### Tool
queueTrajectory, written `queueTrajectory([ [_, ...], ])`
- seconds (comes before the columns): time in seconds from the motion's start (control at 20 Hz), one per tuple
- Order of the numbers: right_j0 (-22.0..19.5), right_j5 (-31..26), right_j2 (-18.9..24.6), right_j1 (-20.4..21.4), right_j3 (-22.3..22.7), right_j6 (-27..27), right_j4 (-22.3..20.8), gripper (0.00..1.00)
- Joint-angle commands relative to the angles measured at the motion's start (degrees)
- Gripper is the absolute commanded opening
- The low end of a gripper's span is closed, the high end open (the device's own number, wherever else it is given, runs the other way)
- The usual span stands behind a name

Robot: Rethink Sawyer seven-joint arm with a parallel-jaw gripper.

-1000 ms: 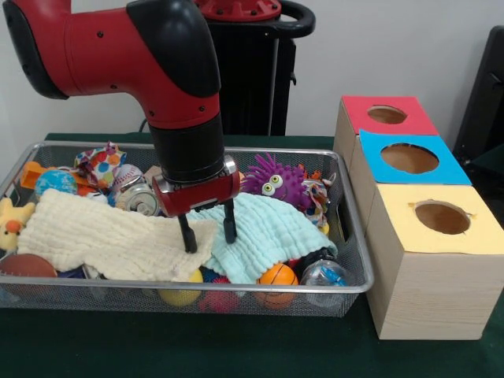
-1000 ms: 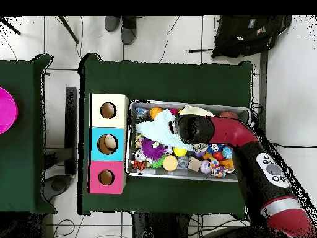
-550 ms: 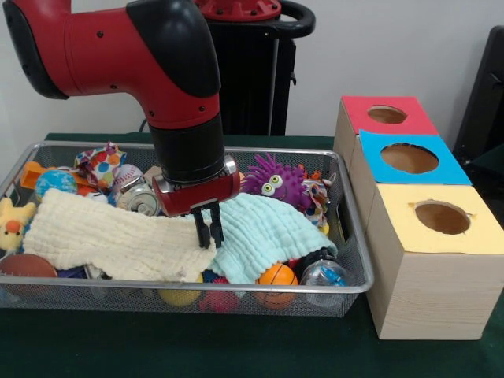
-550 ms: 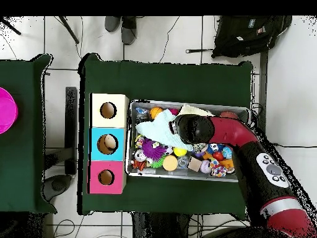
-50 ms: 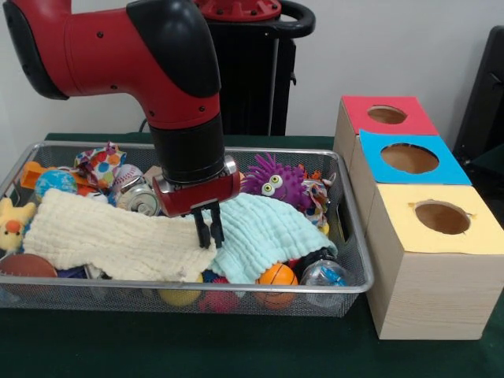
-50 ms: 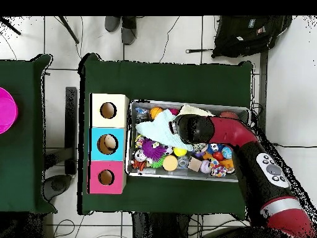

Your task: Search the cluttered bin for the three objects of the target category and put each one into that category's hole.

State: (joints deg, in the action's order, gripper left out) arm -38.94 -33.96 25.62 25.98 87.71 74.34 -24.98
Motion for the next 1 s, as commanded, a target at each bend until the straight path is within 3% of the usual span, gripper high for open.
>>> queueTrajectory([
  [0.05,0.5,1.9,1.3,-2.4,3.0,7.0,2.5,0.0],
  [0.4,3.0,8.3,1.0,-3.3,8.0,13.4,4.4,0.0],
  [1.0,7.6,14.8,-1.6,-3.5,10.7,17.2,9.0,0.0],
])
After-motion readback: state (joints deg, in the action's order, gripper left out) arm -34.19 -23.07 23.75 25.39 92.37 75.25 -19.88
